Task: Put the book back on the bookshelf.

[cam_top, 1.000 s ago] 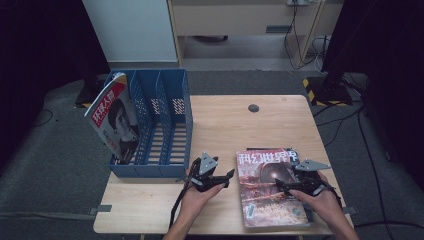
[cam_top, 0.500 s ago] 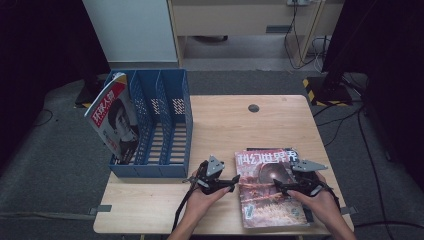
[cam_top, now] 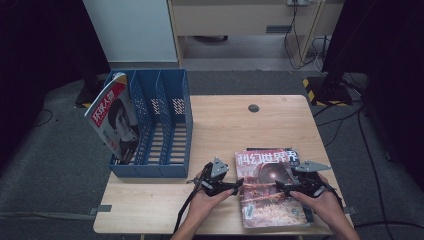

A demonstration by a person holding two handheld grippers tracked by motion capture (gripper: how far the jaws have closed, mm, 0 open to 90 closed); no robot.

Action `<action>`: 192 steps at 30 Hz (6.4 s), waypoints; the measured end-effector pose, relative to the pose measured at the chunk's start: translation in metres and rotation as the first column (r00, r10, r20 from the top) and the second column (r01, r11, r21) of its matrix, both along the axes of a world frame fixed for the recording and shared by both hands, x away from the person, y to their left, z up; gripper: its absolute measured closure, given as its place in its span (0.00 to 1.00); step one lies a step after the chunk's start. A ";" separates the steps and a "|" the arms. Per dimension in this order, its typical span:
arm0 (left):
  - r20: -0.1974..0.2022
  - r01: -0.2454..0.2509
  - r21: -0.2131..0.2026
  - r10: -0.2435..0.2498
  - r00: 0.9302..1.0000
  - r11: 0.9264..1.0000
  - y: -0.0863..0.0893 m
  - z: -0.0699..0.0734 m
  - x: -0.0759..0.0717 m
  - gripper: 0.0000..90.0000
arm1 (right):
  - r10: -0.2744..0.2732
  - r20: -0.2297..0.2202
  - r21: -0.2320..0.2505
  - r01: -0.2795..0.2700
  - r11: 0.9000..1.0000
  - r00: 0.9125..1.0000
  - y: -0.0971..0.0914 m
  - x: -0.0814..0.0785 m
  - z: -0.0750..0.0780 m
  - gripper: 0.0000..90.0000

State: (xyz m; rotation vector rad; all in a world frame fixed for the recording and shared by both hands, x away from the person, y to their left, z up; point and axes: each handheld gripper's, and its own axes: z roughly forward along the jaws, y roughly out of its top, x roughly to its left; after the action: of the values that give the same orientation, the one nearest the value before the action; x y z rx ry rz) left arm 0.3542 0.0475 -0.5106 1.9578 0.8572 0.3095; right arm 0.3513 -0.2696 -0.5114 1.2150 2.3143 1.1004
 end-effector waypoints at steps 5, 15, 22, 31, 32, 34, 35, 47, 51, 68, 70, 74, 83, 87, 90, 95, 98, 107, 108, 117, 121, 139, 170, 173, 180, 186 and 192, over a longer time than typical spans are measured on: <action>-0.020 0.017 0.010 -0.017 1.000 1.000 -0.004 -0.003 0.001 0.22 | -0.001 0.002 0.000 0.001 1.000 1.000 0.000 0.000 0.000 0.17; -0.107 0.052 0.006 -0.051 0.993 0.999 -0.010 -0.012 0.009 0.19 | -0.004 -0.003 0.004 0.004 1.000 1.000 0.002 0.000 0.000 0.16; -0.142 0.064 -0.001 -0.063 0.988 0.998 -0.016 -0.012 0.018 0.19 | -0.005 -0.002 0.004 0.005 1.000 1.000 0.002 0.000 0.000 0.16; -0.189 0.058 -0.026 -0.062 0.980 0.998 -0.024 -0.015 0.026 0.16 | -0.003 -0.002 0.005 0.003 1.000 1.000 0.002 0.000 -0.001 0.16; -0.197 0.058 -0.031 -0.063 0.978 0.998 -0.024 -0.016 0.027 0.15 | -0.003 -0.002 0.005 0.003 1.000 1.000 0.002 0.000 -0.001 0.16; -0.216 0.062 -0.045 -0.070 0.974 0.997 -0.023 -0.018 0.029 0.15 | -0.003 -0.002 0.005 0.003 1.000 1.000 0.002 0.000 -0.001 0.16; -0.219 0.059 -0.053 -0.070 0.973 0.997 -0.024 -0.019 0.030 0.15 | -0.002 -0.002 0.006 0.002 1.000 1.000 0.002 0.000 -0.001 0.16; -0.270 0.057 -0.068 -0.074 0.960 0.996 -0.029 -0.016 0.038 0.20 | -0.001 0.000 0.004 0.001 1.000 1.000 0.001 0.000 -0.001 0.16; -0.264 0.027 -0.105 -0.054 0.963 0.994 -0.025 -0.010 0.038 0.32 | -0.002 -0.002 0.001 0.002 1.000 1.000 0.001 0.000 -0.001 0.15; -0.202 0.080 -0.119 -0.103 0.974 0.990 -0.042 0.020 0.041 0.51 | 0.025 -0.012 -0.004 -0.025 1.000 1.000 0.009 -0.001 0.000 0.15; -0.199 0.081 -0.118 -0.103 0.975 0.990 -0.045 0.022 0.042 0.51 | 0.025 -0.016 -0.004 -0.025 1.000 1.000 0.010 -0.001 0.001 0.15; -0.195 0.086 -0.117 -0.108 0.975 0.989 -0.049 0.027 0.042 0.52 | 0.029 -0.013 -0.012 -0.030 0.999 0.999 0.011 -0.001 0.002 0.16; -0.197 0.087 -0.111 -0.107 0.975 0.990 -0.056 0.034 0.044 0.57 | 0.036 0.000 -0.004 -0.036 0.999 0.999 0.014 -0.003 0.008 0.16; -0.194 0.080 -0.117 -0.102 0.976 0.990 -0.057 0.036 0.044 0.64 | 0.038 0.005 -0.003 -0.038 0.999 0.999 0.012 -0.002 0.006 0.16; -0.197 0.070 -0.115 -0.092 0.976 0.991 -0.056 0.037 0.044 0.67 | 0.037 -0.001 -0.010 -0.037 0.999 0.999 0.013 -0.002 0.005 0.14; -0.205 0.066 -0.118 -0.090 0.975 0.991 -0.056 0.039 0.044 0.73 | 0.026 -0.016 -0.012 -0.026 1.000 1.000 0.014 -0.001 0.002 0.13; -0.203 0.069 -0.116 -0.092 0.975 0.991 -0.056 0.041 0.044 0.75 | 0.026 -0.015 -0.011 -0.026 1.000 1.000 0.013 -0.001 0.002 0.12; -0.171 0.073 -0.110 -0.091 0.981 0.991 -0.055 0.051 0.043 0.83 | 0.020 -0.034 0.018 -0.019 1.000 0.999 0.013 0.000 0.002 0.10; -0.163 0.076 -0.109 -0.093 0.982 0.991 -0.055 0.053 0.043 0.84 | 0.022 -0.029 0.020 -0.021 1.000 0.999 0.014 0.001 0.002 0.10; -0.119 0.103 -0.078 -0.112 0.987 0.992 -0.049 0.066 0.042 0.86 | 0.037 -0.016 0.044 -0.037 0.998 0.999 0.020 0.003 0.003 0.07; -0.103 0.119 -0.068 -0.126 0.987 0.991 -0.049 0.071 0.042 0.87 | 0.021 -0.027 0.076 -0.019 0.997 0.999 0.016 0.009 0.003 0.06; -0.100 0.164 -0.075 -0.171 0.980 0.984 -0.049 0.083 0.053 0.91 | 0.031 -0.069 0.143 -0.021 0.989 0.997 0.002 0.034 0.009 0.07; -0.052 0.175 -0.077 -0.179 0.982 0.982 -0.047 0.091 0.048 0.92 | 0.086 -0.053 0.179 -0.075 0.981 0.995 0.006 0.042 0.010 0.08; -0.041 0.187 -0.077 -0.190 0.981 0.979 -0.048 0.094 0.048 0.93 | 0.097 -0.054 0.192 -0.085 0.978 0.994 0.004 0.044 0.009 0.08; -0.031 0.197 -0.065 -0.200 0.979 0.978 -0.049 0.096 0.048 0.93 | 0.126 -0.056 0.200 -0.113 0.973 0.990 0.003 0.046 0.010 0.11; -0.016 0.210 -0.065 -0.211 0.977 0.976 -0.049 0.099 0.047 0.93 | 0.194 -0.074 0.196 -0.176 0.965 0.978 0.000 0.049 0.012 0.16; 0.002 0.221 -0.069 -0.221 0.975 0.973 -0.048 0.103 0.045 0.93 | 0.247 -0.093 0.226 -0.221 0.949 0.965 -0.001 0.054 0.012 0.26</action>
State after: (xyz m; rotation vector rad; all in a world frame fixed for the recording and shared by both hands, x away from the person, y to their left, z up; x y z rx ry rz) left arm 0.3990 -0.0004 -0.4080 1.9681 0.6367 0.1414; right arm 0.4050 -0.2708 -0.4991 1.1260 2.5366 1.4265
